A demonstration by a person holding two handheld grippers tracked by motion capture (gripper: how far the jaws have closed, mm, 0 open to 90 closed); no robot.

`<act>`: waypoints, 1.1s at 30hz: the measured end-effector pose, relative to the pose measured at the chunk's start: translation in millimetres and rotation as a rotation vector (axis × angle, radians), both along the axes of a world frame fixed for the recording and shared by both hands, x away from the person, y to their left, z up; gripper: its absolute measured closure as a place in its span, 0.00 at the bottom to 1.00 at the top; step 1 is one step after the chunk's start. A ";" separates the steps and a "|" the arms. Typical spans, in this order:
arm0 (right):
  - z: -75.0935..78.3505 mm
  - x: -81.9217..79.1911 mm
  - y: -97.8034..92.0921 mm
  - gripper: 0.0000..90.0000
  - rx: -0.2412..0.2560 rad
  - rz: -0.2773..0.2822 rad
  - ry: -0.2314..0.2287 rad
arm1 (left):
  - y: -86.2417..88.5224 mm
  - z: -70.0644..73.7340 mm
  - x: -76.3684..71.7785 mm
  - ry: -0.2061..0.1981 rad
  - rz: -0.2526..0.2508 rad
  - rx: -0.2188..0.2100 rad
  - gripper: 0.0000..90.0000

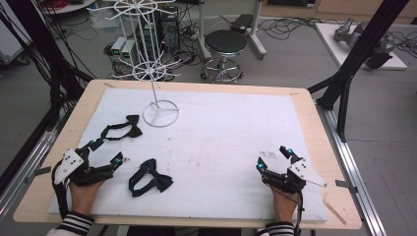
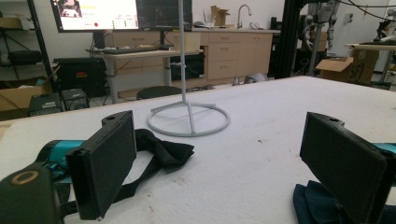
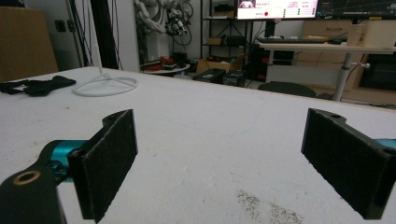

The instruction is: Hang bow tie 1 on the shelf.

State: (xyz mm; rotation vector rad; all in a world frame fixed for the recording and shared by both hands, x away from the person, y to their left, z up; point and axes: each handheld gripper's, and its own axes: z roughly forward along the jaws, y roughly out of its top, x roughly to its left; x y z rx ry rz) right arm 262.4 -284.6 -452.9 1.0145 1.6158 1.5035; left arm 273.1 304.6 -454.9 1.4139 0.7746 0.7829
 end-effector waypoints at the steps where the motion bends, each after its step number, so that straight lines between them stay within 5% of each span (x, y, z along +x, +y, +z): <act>1: 0.0 0.1 -0.3 0.11 0.001 0.000 0.002 | 0.0 0.0 0.0 0.000 0.000 0.000 0.12; 18: -0.1 0.3 0.5 0.11 -0.008 -0.003 -0.008 | 1.9 0.4 1.1 0.012 -0.011 -0.010 0.12; 23: 0.0 0.0 0.2 0.11 -0.007 -0.005 -0.003 | 4.3 1.8 3.0 0.049 -0.033 -0.031 0.12; 33: -0.1 0.1 0.1 0.11 -0.001 -0.002 -0.003 | 3.1 24.8 5.9 0.074 -0.139 0.063 0.12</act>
